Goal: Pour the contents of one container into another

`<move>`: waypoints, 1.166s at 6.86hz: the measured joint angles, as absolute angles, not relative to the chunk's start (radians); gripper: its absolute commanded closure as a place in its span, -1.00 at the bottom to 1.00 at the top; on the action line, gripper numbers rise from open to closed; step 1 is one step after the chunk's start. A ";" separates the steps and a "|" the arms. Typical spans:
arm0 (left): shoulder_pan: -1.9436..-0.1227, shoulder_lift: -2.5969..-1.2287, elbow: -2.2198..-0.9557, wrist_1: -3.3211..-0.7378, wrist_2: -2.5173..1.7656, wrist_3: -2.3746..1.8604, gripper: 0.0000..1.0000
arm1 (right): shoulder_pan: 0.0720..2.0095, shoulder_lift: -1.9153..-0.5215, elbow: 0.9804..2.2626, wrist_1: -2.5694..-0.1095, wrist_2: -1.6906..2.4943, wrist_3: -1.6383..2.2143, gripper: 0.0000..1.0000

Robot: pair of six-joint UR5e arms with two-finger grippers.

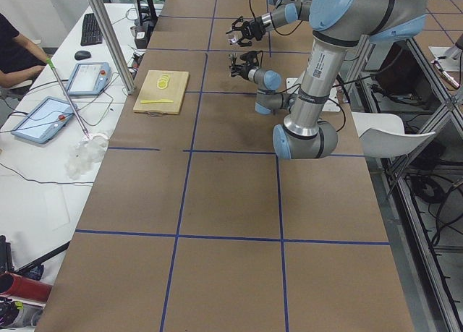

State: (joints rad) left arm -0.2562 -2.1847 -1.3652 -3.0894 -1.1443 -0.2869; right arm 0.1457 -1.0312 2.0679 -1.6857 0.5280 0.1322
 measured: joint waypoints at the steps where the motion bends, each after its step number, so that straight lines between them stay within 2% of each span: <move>1: -0.256 -2.185 -1.365 -3.089 -1.144 -0.287 1.00 | 0.146 -1.032 2.068 -1.686 0.527 0.128 1.00; 8: -0.256 -2.187 -1.370 -3.089 -1.140 -0.287 1.00 | 0.146 -1.028 2.066 -1.672 0.525 0.254 1.00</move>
